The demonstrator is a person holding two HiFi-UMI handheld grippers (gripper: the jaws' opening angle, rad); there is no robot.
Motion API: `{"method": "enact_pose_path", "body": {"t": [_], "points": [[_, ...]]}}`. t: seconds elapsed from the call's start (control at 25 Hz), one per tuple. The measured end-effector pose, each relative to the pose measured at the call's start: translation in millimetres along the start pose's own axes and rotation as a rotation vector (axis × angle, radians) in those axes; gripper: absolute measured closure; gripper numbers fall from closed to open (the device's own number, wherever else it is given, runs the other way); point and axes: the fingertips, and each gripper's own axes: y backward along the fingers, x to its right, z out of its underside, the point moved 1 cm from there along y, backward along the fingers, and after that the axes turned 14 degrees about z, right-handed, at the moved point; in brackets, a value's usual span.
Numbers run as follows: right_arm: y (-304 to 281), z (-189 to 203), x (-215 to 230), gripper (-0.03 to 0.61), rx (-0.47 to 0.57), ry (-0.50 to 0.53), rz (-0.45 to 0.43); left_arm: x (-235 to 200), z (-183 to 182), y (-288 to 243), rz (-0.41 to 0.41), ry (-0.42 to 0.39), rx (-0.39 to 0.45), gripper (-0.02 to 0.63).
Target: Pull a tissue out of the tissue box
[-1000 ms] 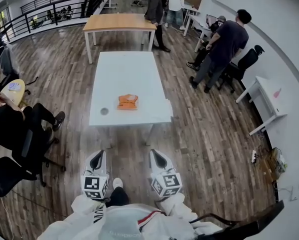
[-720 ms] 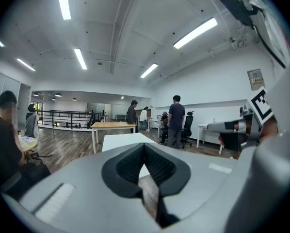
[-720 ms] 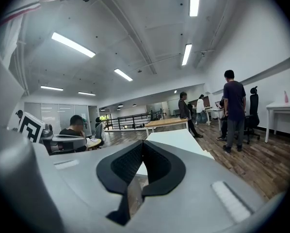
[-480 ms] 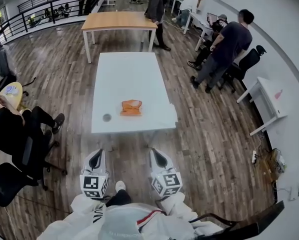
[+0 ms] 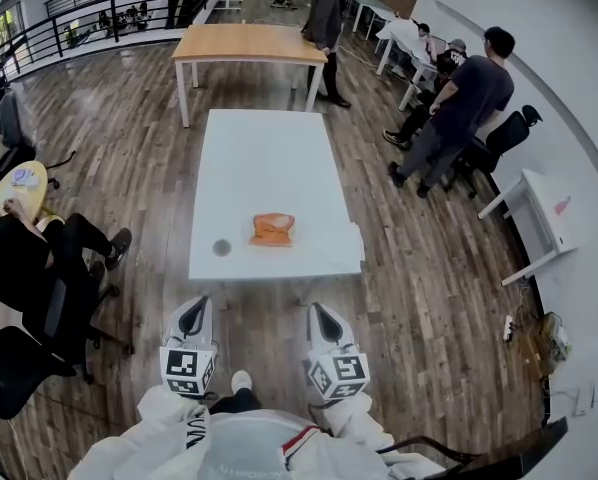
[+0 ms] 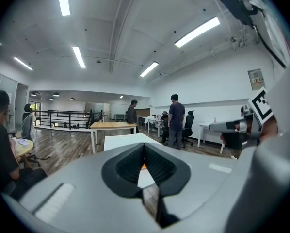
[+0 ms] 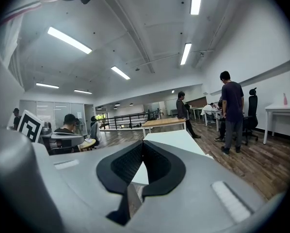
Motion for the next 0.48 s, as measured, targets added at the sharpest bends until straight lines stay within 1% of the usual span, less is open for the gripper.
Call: {"method": "enact_pose_path", "body": {"t": [0.24, 0.48], "points": [[-15.2, 1.4, -2.7, 0.577, 0.000, -0.007, 0.001, -7.6, 5.1, -12.2, 0.014, 0.002, -0.010, 0.614], [-33.8, -4.0, -0.6, 0.577, 0.008, -0.019, 0.016, -16.5, -2.6, -26.3, 0.030, -0.015, -0.009, 0.614]]}}
